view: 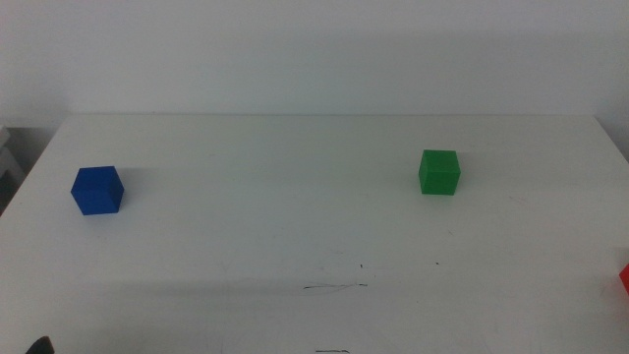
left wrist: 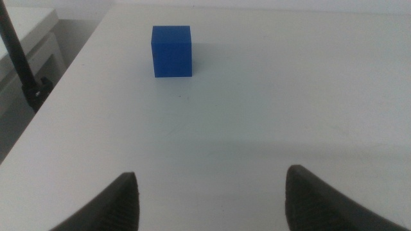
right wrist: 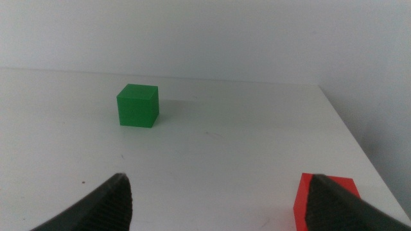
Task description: Stack red cubes first, then green, then blue cubes in a specific spot.
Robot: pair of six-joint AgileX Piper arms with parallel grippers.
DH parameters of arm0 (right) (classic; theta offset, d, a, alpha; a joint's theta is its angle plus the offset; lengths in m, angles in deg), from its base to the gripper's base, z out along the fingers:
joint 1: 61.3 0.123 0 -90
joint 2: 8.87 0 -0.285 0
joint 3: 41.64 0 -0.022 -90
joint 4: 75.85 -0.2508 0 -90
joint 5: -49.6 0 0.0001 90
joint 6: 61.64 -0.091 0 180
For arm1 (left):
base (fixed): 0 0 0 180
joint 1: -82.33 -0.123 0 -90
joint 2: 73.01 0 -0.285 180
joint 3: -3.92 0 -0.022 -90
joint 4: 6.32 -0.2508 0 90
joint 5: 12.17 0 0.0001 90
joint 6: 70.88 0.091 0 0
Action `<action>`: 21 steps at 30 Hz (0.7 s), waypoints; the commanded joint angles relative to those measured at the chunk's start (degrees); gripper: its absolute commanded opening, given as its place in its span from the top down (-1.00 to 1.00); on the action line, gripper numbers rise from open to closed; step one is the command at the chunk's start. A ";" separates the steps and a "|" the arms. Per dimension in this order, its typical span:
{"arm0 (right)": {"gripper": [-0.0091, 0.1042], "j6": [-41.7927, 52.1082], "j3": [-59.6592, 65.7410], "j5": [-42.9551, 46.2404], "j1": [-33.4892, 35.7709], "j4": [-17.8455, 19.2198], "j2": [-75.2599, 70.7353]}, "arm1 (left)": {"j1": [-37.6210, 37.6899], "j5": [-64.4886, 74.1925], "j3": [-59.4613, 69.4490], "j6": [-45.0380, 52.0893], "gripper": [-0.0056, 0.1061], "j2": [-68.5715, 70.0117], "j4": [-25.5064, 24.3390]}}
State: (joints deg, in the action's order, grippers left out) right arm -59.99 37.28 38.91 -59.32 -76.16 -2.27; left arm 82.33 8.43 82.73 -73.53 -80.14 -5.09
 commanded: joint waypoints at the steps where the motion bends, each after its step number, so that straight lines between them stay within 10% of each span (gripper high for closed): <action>1: -0.82 0.35 -1.41 3.78 0.06 1.36 -0.30 | 0.00 -4.38 -0.02 -0.11 -0.44 1.50 0.25; 21: -0.82 0.35 -36.28 -33.23 0.06 -0.48 24.66 | 0.00 -4.38 -0.02 -0.11 -0.44 1.50 0.25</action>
State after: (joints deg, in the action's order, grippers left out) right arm -59.99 4.84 5.66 -59.32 -76.63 19.50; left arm 82.33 8.43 82.73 -73.53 -80.14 -5.09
